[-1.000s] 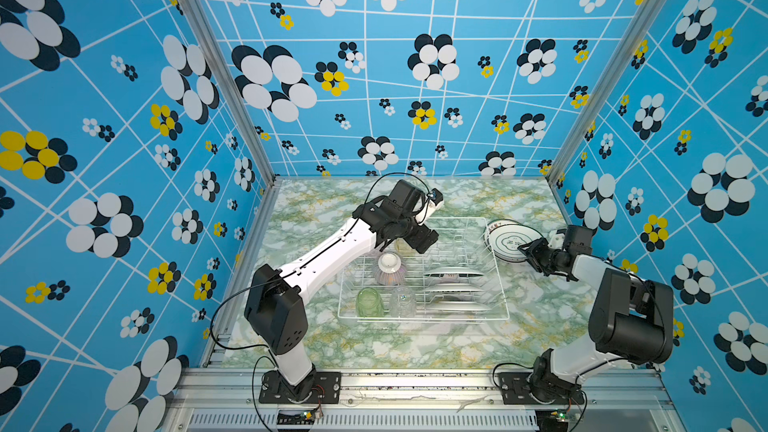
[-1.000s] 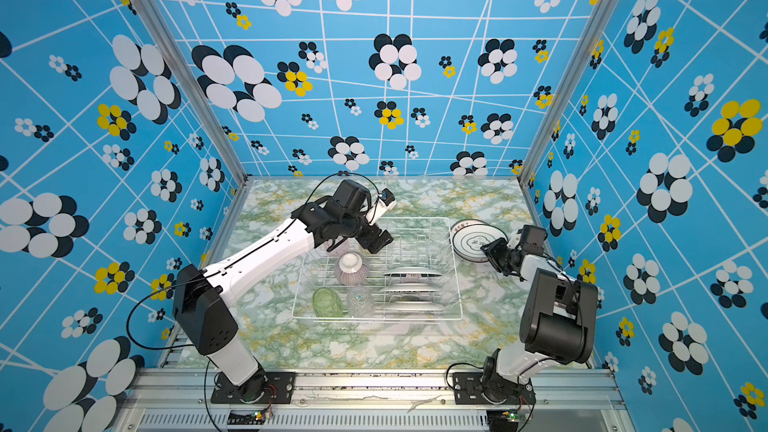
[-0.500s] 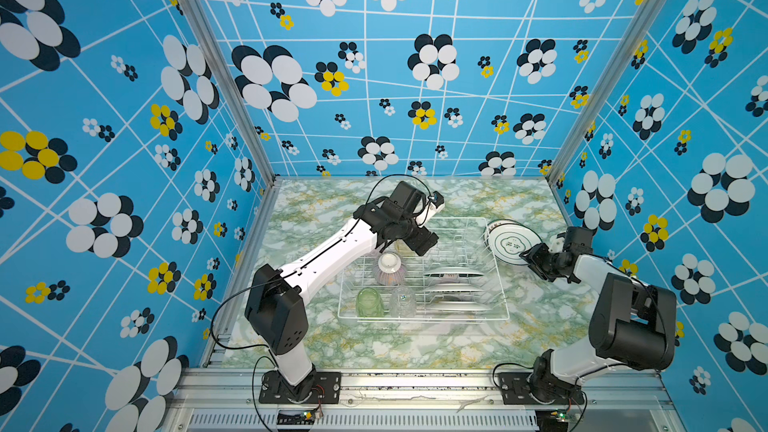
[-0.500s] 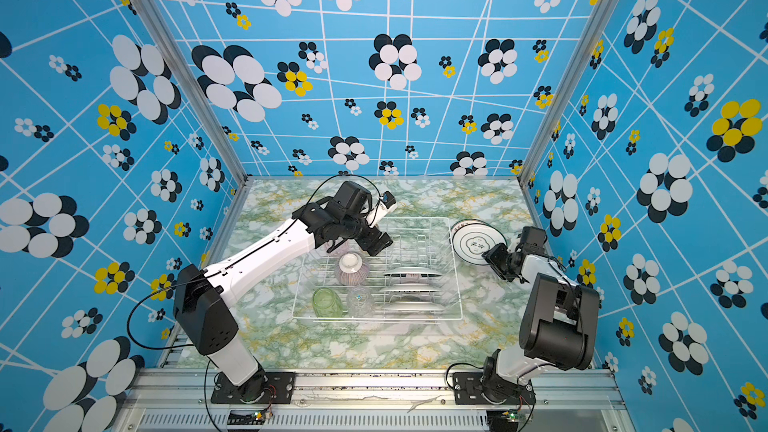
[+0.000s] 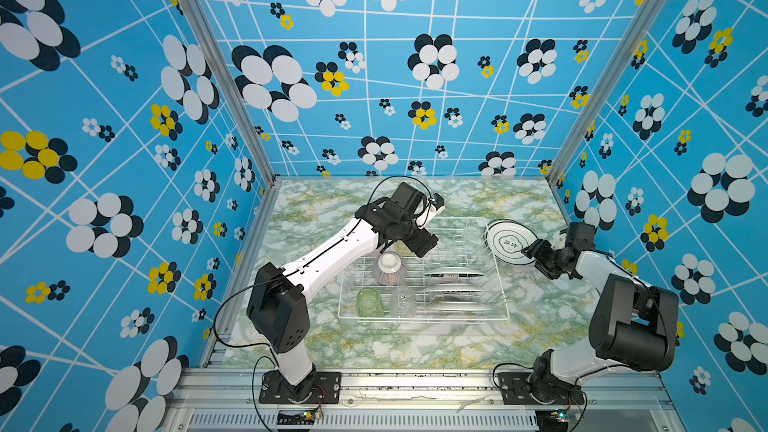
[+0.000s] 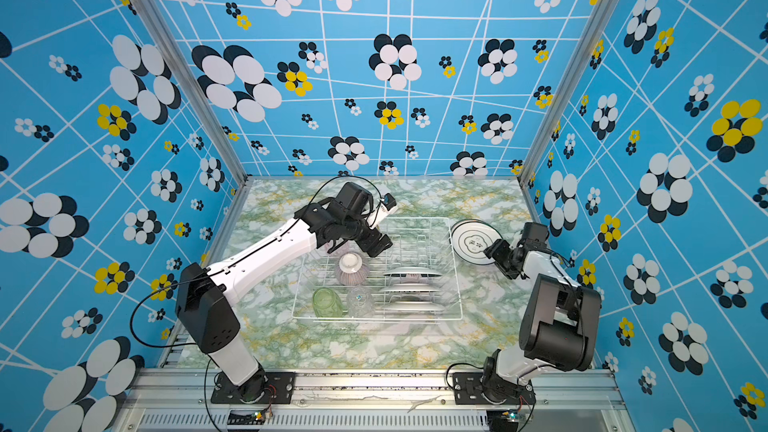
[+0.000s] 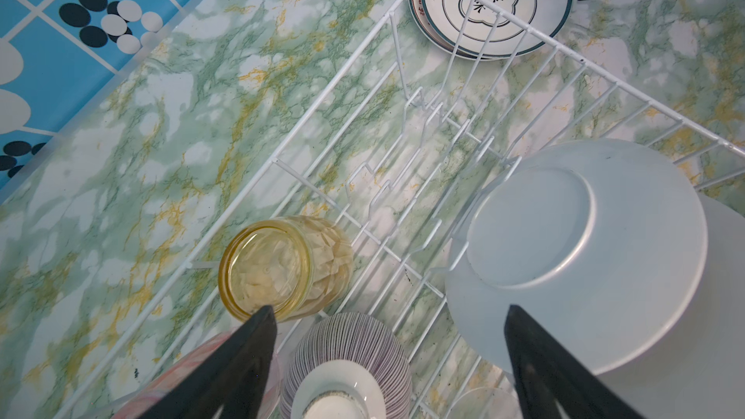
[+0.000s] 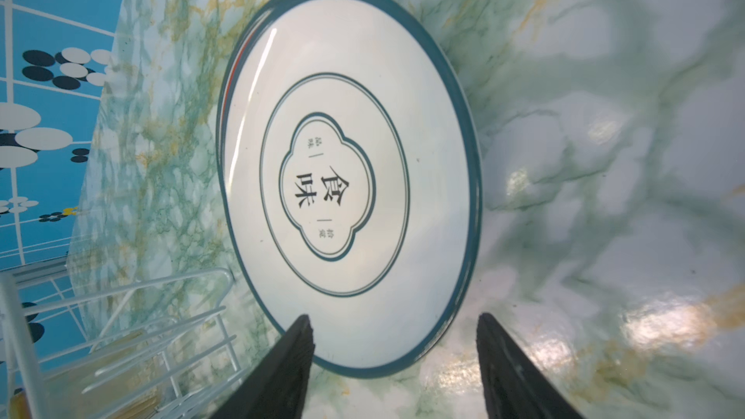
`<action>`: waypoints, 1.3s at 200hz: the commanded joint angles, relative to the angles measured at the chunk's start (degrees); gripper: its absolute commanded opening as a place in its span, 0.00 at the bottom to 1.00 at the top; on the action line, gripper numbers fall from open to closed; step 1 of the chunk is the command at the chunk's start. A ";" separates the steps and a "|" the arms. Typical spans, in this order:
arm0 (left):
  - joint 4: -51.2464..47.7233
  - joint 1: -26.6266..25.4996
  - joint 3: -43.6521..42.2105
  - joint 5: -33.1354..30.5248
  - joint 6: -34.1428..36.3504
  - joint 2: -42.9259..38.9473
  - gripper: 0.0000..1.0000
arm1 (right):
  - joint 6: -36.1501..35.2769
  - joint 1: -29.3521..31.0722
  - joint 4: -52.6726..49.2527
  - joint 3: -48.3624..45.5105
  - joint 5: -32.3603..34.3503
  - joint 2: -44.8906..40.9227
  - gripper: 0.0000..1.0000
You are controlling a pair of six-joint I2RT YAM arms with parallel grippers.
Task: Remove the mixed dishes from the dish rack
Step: 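Lower the plate with the right gripper onto the sunburst plate beyond the rack, then open the right gripper and raise it off the plate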
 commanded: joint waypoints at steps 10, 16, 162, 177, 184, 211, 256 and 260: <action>-1.27 -0.84 0.28 -0.19 1.29 0.92 0.90 | -2.35 -0.14 -4.93 3.75 4.62 2.71 0.69; -1.36 -0.89 0.37 -0.35 1.36 1.01 0.90 | -2.70 -0.14 -5.40 4.33 5.29 3.25 0.70; -2.51 -1.02 0.38 -1.94 2.35 2.42 0.90 | -5.39 6.27 -10.87 15.72 12.52 13.76 0.76; -2.57 -0.95 0.38 -1.89 2.46 2.51 0.90 | -5.33 6.53 -10.95 16.00 12.73 14.08 0.76; -2.67 -1.02 0.42 -1.86 2.55 2.51 0.90 | -5.37 6.62 -11.07 16.05 12.74 14.23 0.76; -2.84 -0.97 0.71 -1.18 2.72 2.64 0.90 | -5.35 6.82 -11.21 16.19 12.63 14.52 0.76; -4.60 -1.88 2.27 1.27 3.47 1.95 0.90 | -6.07 6.15 -11.39 14.13 13.16 9.91 0.77; -4.88 -2.09 2.46 1.34 3.70 1.80 0.89 | -6.17 5.96 -11.41 13.82 13.01 9.03 0.77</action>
